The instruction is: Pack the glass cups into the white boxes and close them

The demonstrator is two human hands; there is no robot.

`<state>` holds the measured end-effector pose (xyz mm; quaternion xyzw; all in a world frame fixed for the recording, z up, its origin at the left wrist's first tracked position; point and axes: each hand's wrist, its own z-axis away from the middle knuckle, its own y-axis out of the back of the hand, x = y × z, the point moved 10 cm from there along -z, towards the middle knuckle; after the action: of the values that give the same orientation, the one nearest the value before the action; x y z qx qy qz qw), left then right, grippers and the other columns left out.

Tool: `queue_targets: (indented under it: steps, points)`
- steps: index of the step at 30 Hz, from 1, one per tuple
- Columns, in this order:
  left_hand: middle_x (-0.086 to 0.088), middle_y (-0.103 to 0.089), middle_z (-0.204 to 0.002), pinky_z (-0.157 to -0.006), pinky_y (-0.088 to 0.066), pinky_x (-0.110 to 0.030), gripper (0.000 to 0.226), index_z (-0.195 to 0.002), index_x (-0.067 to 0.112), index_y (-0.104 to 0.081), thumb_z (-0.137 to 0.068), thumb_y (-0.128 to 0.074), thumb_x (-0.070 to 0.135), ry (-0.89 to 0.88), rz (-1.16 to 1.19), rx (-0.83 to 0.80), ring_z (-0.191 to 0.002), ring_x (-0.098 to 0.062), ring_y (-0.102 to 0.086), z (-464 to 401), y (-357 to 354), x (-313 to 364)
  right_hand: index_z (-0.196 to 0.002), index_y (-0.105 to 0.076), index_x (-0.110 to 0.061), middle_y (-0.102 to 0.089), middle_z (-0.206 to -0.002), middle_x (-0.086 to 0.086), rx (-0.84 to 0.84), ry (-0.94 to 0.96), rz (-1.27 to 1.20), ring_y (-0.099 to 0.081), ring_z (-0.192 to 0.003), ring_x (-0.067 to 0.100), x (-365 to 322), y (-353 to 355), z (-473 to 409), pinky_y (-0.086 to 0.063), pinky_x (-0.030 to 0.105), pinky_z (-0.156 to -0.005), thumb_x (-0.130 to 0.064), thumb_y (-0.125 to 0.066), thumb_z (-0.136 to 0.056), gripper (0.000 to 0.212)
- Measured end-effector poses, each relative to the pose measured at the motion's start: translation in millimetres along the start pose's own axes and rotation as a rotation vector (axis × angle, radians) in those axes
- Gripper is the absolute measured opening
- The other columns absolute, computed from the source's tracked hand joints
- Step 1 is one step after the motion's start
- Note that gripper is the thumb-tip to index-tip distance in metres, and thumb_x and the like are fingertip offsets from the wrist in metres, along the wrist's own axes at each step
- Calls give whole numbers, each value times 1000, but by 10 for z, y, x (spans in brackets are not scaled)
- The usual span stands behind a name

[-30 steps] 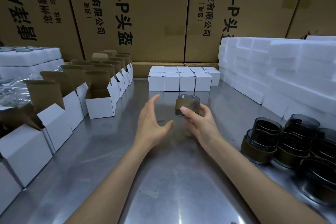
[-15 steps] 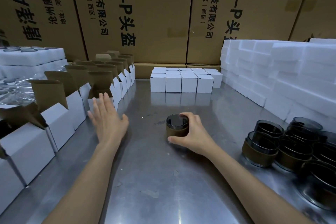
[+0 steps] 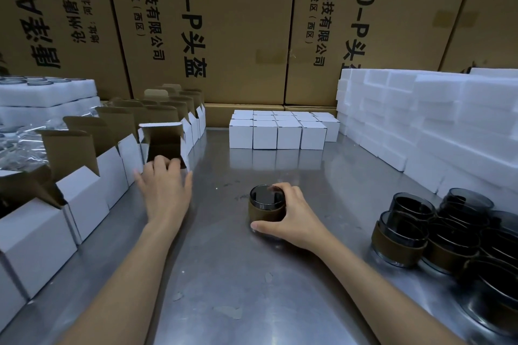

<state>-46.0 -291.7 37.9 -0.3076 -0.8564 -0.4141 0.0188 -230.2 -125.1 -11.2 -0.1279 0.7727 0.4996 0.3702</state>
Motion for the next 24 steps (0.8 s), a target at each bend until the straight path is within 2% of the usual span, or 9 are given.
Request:
queue_targets:
  steps: [4,8,10,13,16,18,20,22,24]
  points:
    - [-13,-62,-102,-107,-29,-52,27,-103,5,-68,-89,-66,28,-148,112,29,-99,-29,-58,68,68,316,-124,-40,-32,-37,-116,-11,-3,10,8,-48,-107,9,-3,-9,-5,-45,31,-95,-49,-81,-65,75]
    - [-11,-65,-87,-75,-51,-40,26,-94,4,-70,-82,-74,27,-390,209,57,-78,-27,-63,281,193,854,-124,-41,-32,-38,-117,-12,-12,26,21,-49,-109,10,-24,-26,1,-47,30,-94,-57,-78,-64,75]
    - [-8,-64,-82,-61,-51,-35,26,-95,7,-72,-80,-77,27,-482,213,82,-72,-27,-63,371,271,1054,-120,-43,-33,-42,-116,-11,-10,29,14,-51,-107,9,-38,-31,5,-48,31,-92,-65,-70,-67,67]
    - [-5,-65,-79,-52,-49,-31,20,-96,10,-74,-80,-77,21,-541,267,124,-68,-24,-64,458,382,1204,-108,-52,-29,-50,-109,-8,2,20,-73,-53,-100,10,-42,-9,4,-48,32,-88,-73,-52,-78,53]
    - [-2,-65,-77,-47,-45,-26,14,-94,12,-75,-80,-76,14,-601,306,140,-66,-21,-64,534,441,1282,-91,-62,-24,-58,-99,-3,74,4,-245,-55,-94,11,-31,80,17,-43,27,-83,-77,-35,-77,61]
    - [-3,-66,-82,-47,-50,-28,16,-97,11,-74,-81,-74,8,-649,367,112,-71,-21,-65,568,442,1327,-81,-67,-22,-64,-94,-1,152,-42,-345,-58,-90,9,33,154,12,-42,24,-80,-69,-35,-86,57]
    - [-5,-67,-91,-53,-56,-35,19,-100,9,-73,-83,-71,3,-679,417,145,-81,-23,-65,598,489,1344,-71,-65,-17,-67,-83,1,224,-103,-420,-59,-79,13,122,220,-14,-44,30,-76,-61,-38,-93,56]
    - [-8,-65,-104,-75,-57,-45,21,-106,8,-70,-86,-67,4,-656,463,234,-100,-25,-61,595,564,1307,-66,-59,-13,-62,-69,-1,298,-152,-509,-56,-69,16,199,284,-23,-43,34,-74,-57,-42,-94,55]
    - [-9,-58,-119,-96,-48,-49,29,-117,9,-62,-89,-61,12,-548,544,279,-116,-23,-51,521,595,1200,-67,-55,-16,-55,-67,-6,373,-169,-573,-52,-70,16,251,350,-15,-42,35,-72,-54,-45,-94,48]
